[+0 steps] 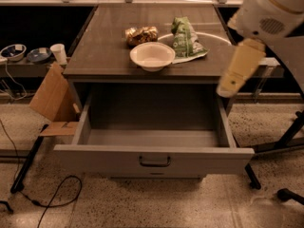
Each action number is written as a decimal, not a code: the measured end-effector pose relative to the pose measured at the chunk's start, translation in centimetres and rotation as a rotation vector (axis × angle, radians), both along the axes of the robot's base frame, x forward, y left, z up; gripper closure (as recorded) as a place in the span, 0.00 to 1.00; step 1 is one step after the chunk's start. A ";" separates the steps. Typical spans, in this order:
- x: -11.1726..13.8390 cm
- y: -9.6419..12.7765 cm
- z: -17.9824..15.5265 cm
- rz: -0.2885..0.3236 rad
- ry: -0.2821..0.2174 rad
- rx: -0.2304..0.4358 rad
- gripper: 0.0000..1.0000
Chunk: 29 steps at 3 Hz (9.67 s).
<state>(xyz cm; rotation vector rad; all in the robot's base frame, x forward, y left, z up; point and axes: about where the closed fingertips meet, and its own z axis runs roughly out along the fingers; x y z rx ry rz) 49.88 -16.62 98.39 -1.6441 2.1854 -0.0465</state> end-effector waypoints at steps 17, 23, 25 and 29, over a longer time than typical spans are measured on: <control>28.7 23.9 -2.0 -0.293 -0.252 0.568 0.00; 36.6 25.2 -9.8 -0.305 -0.232 0.408 0.00; 38.1 23.2 -12.4 -0.284 -0.192 0.338 0.03; 37.4 20.5 -9.1 -0.252 -0.198 0.305 0.95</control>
Offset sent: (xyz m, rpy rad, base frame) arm 0.0966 0.0853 0.0174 0.3564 -0.1062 -0.2760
